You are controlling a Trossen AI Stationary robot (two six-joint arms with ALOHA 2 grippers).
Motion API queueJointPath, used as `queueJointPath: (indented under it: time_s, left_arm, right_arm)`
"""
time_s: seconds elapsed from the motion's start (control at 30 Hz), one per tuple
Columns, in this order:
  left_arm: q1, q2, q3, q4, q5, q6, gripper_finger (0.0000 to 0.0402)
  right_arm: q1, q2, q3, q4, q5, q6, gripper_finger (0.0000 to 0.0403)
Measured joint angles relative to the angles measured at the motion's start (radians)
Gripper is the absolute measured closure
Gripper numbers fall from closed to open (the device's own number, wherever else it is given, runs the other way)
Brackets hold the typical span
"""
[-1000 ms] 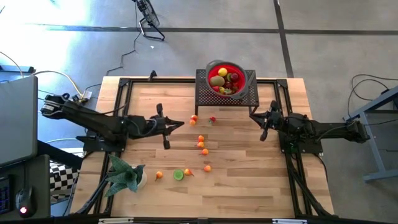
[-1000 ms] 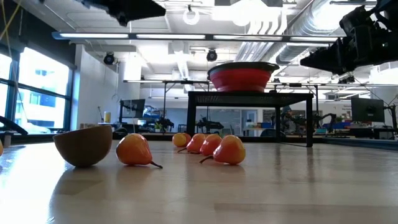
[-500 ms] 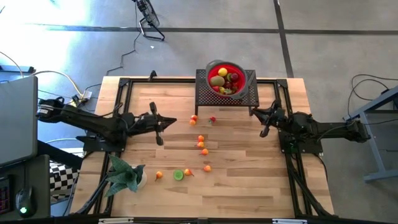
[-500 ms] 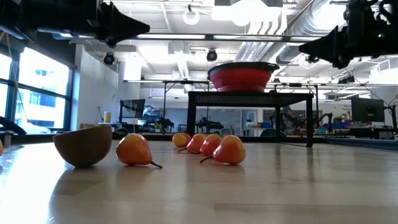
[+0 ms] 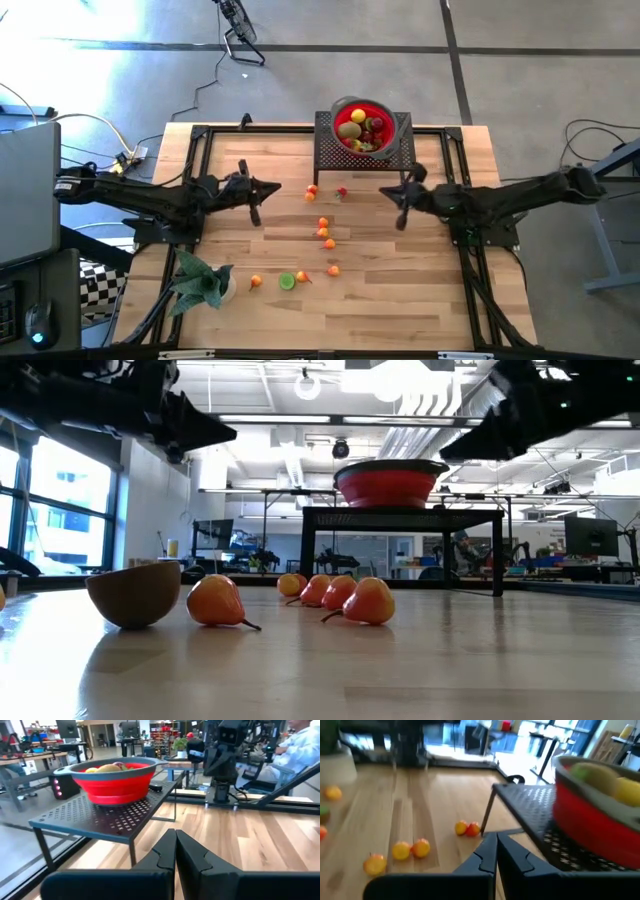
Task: Pick & Place Fruit
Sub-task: Put the strawberry into the strainer on the shelf
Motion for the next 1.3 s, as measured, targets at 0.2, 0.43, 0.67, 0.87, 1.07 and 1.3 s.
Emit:
queueJointPath:
  time_s: [0.2,0.43,0.67,0.87,1.07,1.3]
  left_arm:
    - [0.0,-0.009,0.0,-0.001,0.0,-0.001,0.0396]
    - [0.0,-0.009,0.0,-0.001,0.0,-0.001,0.0396]
    - [0.0,-0.009,0.001,-0.001,0.0,-0.006,0.0396]
    - [0.0,-0.009,0.001,-0.001,0.0,-0.007,0.0396]
    - [0.0,-0.009,0.001,-0.001,0.0,-0.007,0.0396]
    - [0.0,-0.009,0.001,-0.003,0.0,-0.006,0.0396]
  right_arm:
    - [0.055,0.274,0.122,0.001,0.044,-0.003,0.04]
    - [0.098,0.56,0.271,0.028,0.043,-0.007,0.04]
    - [0.097,0.759,0.405,0.046,0.073,0.003,0.0399]
    - [0.097,0.875,0.46,0.045,0.093,-0.005,0.0353]
    - [0.091,0.933,0.466,0.045,0.244,0.038,0.0258]
    - [0.028,0.964,0.467,0.047,0.193,0.052,0.0212]
